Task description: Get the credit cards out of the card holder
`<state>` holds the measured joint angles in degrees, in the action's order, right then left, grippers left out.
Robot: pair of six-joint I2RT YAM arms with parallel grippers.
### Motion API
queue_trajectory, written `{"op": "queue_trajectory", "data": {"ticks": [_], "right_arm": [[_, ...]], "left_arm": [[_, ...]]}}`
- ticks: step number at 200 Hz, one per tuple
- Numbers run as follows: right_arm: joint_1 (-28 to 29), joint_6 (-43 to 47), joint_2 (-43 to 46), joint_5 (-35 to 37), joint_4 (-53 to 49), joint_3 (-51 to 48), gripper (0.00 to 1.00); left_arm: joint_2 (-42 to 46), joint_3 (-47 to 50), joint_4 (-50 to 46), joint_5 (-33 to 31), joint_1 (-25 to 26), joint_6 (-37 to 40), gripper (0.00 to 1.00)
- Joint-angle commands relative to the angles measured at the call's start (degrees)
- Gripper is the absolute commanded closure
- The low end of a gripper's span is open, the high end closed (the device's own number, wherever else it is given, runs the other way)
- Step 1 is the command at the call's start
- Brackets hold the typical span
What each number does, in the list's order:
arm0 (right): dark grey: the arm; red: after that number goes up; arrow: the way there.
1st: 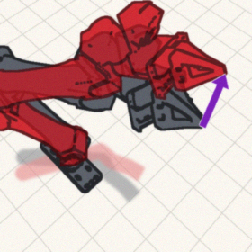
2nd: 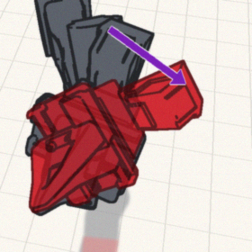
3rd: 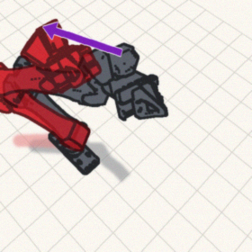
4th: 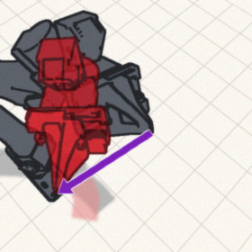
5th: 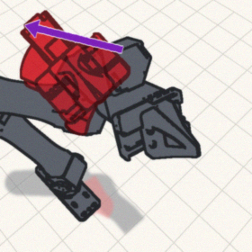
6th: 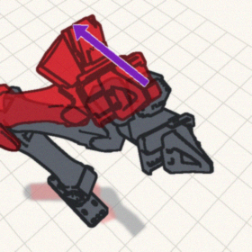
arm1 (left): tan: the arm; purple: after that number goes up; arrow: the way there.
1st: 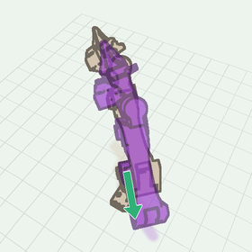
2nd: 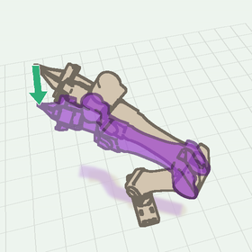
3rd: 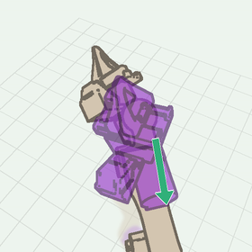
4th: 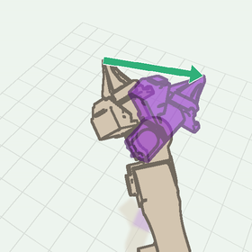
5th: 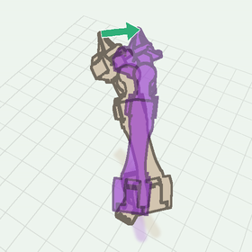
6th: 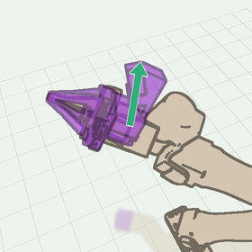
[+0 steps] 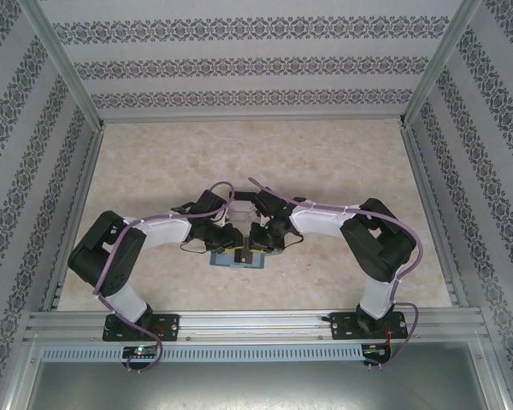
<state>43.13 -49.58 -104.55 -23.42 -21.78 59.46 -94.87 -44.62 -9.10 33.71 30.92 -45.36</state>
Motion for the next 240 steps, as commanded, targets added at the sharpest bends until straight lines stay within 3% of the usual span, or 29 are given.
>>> {"op": "queue_trajectory", "data": {"ticks": [1, 70, 116, 240], "right_arm": [[0.0, 0.4, -2.5, 2.2, -2.6, -2.0, 0.86], [-0.1, 0.6, -2.0, 2.9, -3.4, -2.2, 0.85], [-0.7, 1.3, -0.8, 4.3, -5.2, -2.0, 0.82], [-0.7, 3.7, 1.8, 10.1, -12.3, -0.8, 0.78]], "left_arm": [[-0.5, 1.6, 6.4, 3.8, 0.4, -1.5, 0.75], [1.7, 2.0, 2.9, 2.5, -1.2, 0.7, 0.89], [4.0, 0.3, -5.4, -1.2, -2.5, 5.4, 0.91], [6.4, -0.5, -10.9, -1.5, -5.9, 9.1, 0.92]]}}
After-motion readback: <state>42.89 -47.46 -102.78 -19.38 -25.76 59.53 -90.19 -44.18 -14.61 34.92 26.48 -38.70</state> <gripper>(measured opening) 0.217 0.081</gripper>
